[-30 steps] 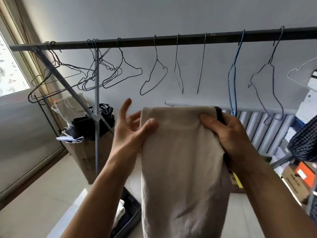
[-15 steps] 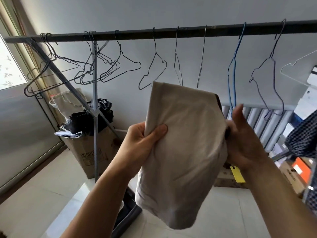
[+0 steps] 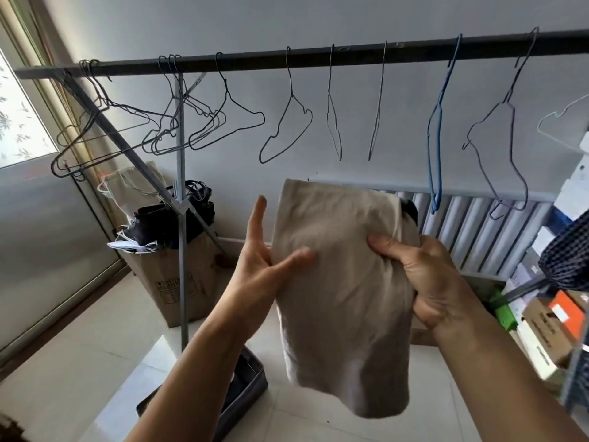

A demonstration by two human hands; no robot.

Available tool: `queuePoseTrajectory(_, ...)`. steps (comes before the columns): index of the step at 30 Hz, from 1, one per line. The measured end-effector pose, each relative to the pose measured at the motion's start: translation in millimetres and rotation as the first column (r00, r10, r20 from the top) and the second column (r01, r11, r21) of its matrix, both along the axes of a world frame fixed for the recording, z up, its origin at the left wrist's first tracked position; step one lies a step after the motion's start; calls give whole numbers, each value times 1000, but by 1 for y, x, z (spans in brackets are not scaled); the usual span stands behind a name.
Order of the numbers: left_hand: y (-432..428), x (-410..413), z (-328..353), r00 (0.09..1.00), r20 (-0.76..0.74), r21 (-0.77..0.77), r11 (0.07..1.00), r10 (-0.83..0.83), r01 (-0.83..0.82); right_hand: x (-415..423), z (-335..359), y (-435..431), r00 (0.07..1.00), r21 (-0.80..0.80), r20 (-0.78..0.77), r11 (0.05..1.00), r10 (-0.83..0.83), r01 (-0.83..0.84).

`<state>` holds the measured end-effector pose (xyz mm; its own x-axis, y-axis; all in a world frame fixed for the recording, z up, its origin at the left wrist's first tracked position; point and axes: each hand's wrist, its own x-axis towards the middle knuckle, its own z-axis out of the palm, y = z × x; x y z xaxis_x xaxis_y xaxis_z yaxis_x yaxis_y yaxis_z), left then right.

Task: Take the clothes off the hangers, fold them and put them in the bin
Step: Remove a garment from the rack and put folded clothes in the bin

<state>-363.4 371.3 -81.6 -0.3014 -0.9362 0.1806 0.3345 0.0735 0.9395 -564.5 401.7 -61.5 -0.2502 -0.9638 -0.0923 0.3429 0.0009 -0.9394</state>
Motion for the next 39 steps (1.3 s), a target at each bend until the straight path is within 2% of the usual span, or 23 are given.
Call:
queuePoseTrajectory(2,1,3,-3,1000,20,-103,995,2,0,-2,2,0,1000,15,-23,1000,2,-2)
queuePoseTrajectory(6,3,1,-1,954,188,-318,933,234,-167,-2,1,1,979,53,-205,999,5,6)
queuePoseTrajectory(8,6,3,2,948,227,-321,936,225,-145,-3,-1,-1,978,82,-211,996,-6,23)
queuePoseTrajectory(10,11,8,5,933,319,-332,942,166,-54,-5,0,-3,984,127,-176,991,-10,33)
queuePoseTrajectory(13,13,14,9,802,556,-431,901,219,53,-11,5,-3,994,156,-107,988,21,-4)
queuePoseTrajectory(15,13,15,13,711,640,-488,869,292,82,-13,8,-1,998,159,-43,986,55,-48)
queuePoseTrajectory(20,14,19,24,491,745,-602,772,452,204,-15,5,1,1000,172,-11,985,15,-13)
queuePoseTrajectory(23,18,16,30,429,734,-650,727,526,221,-17,2,3,998,175,57,984,21,-30)
queuePoseTrajectory(26,24,12,34,433,680,-702,696,592,150,-21,5,11,977,58,92,979,191,-197)
queuePoseTrajectory(29,30,12,40,459,639,-713,699,617,53,-28,6,15,950,-91,-11,946,311,-311)
queuePoseTrajectory(31,33,13,45,463,648,-702,710,605,54,-31,8,15,957,-128,-76,949,279,-287)
queuePoseTrajectory(33,32,17,49,445,688,-672,734,573,95,-30,9,14,965,-158,-190,964,181,-212)
queuePoseTrajectory(35,29,23,49,430,722,-644,754,542,131,-30,11,14,969,-221,-229,964,97,-149)
queuePoseTrajectory(36,28,25,47,461,719,-633,764,520,125,-28,11,14,975,-237,-216,966,53,-105)
queuePoseTrajectory(37,29,26,44,530,699,-611,786,480,94,-26,10,13,975,-238,-220,970,-1,-53)
queuePoseTrajectory(39,35,25,36,735,590,-499,867,335,5,-19,9,12,931,-225,-338,972,-140,65)
